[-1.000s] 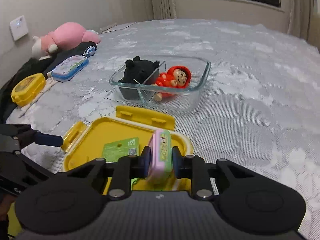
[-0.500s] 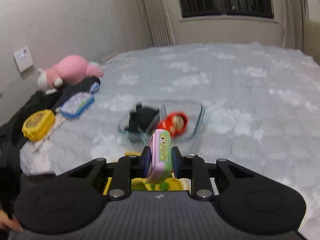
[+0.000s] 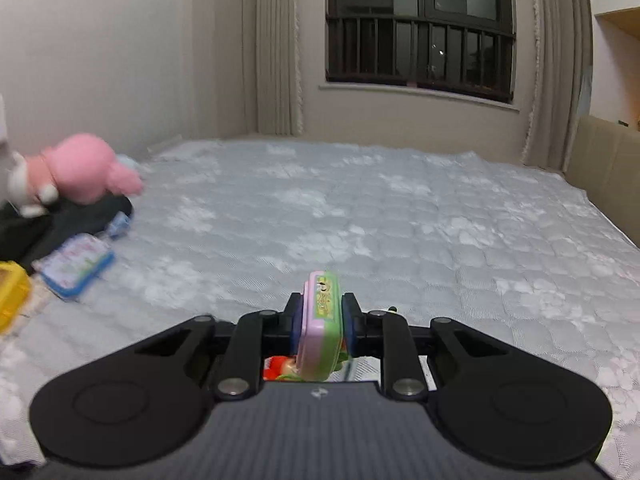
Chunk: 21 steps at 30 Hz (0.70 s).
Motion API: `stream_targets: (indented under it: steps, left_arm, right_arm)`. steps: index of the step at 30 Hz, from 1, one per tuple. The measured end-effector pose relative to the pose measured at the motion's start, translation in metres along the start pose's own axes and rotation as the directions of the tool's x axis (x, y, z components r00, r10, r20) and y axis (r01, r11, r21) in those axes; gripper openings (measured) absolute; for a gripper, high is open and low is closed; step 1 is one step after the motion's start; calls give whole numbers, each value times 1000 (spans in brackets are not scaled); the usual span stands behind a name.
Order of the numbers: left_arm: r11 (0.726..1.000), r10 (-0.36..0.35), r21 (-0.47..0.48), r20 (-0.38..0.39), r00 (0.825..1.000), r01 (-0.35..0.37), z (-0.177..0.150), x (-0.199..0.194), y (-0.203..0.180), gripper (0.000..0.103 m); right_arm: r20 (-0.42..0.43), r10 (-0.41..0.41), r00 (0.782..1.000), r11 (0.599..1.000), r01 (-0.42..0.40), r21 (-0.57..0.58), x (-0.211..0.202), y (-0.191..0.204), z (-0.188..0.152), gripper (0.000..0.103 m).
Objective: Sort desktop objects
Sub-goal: 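Lift the pink-green toy with the right gripper and carry it to the glass container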
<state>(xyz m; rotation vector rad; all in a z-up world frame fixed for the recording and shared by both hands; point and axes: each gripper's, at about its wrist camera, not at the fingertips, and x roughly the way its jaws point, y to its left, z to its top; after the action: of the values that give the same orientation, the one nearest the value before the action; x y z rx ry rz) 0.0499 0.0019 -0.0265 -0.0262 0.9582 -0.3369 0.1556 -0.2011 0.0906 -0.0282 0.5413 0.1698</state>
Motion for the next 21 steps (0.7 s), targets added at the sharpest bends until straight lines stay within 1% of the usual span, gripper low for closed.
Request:
stream_targets:
  steps: [4, 7, 9, 13, 16, 19, 21]
  left_arm:
    - [1000, -5, 5, 1, 1000, 5, 0, 1, 0, 103]
    - [1000, -7, 7, 2, 1000, 7, 0, 1, 0, 103]
    - [1000, -7, 9, 1, 1000, 7, 0, 2, 0, 103]
    - [1000, -7, 17, 0, 1000, 7, 1, 3, -1, 103]
    - [1000, -10, 25, -1, 1000, 10, 1, 4, 0, 103]
    - [999, -12, 31, -2, 1000, 12, 2, 5, 0, 103]
    - [1000, -13, 26, -1, 1000, 13, 2, 5, 1, 103]
  right_arm:
    - [-73, -3, 997, 1000, 4, 11, 34, 2, -12, 22]
    - [-131, 20, 991, 999, -16, 32, 52, 3, -23, 22]
    - [-155, 36, 987, 998, -28, 49, 61, 4, -29, 22]
    - [-204, 31, 978, 998, -18, 66, 84, 9, -35, 22]
    - [-190, 28, 981, 994, -8, 106, 89, 7, -31, 22]
    - [-133, 55, 990, 989, -36, 142, 72, 3, -14, 22]
    - [-94, 62, 994, 989, -49, 140, 56, 2, -3, 22]
